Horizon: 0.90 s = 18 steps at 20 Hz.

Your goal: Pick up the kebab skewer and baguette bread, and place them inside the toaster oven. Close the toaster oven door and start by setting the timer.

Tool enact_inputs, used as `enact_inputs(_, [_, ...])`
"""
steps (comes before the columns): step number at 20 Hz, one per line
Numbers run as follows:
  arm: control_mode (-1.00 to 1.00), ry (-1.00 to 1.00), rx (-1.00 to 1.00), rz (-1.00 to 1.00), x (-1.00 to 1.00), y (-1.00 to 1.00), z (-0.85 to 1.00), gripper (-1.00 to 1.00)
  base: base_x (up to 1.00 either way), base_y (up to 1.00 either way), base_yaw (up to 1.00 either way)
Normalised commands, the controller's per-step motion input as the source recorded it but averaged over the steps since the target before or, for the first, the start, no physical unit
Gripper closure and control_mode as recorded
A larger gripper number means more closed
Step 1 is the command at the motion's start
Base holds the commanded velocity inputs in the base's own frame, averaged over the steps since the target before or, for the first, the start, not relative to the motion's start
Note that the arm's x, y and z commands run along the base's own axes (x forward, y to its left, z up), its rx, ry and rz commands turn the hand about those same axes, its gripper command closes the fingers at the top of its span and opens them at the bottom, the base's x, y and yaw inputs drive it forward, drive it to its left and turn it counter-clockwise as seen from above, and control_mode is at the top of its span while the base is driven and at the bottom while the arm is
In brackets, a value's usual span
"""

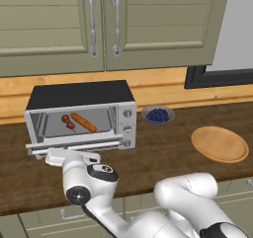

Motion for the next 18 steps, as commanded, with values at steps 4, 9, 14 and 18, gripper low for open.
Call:
enact_inputs(4, [-1.0, 0.0, 0.0, 0.0, 0.42, 0.0, 0.0, -1.0, 0.0, 0.0, 0.0])
enact_inputs(9, [-1.0, 0.0, 0.0, 0.0, 0.41, 0.0, 0.0, -1.0, 0.0, 0.0, 0.0])
enact_inputs(14, [-1.0, 0.0, 0.0, 0.0, 0.47, 0.0, 0.0, -1.0, 0.0, 0.0, 0.0])
enact_inputs(18, [-1.0, 0.0, 0.0, 0.0, 0.44, 0.0, 0.0, -1.0, 0.0, 0.0, 0.0])
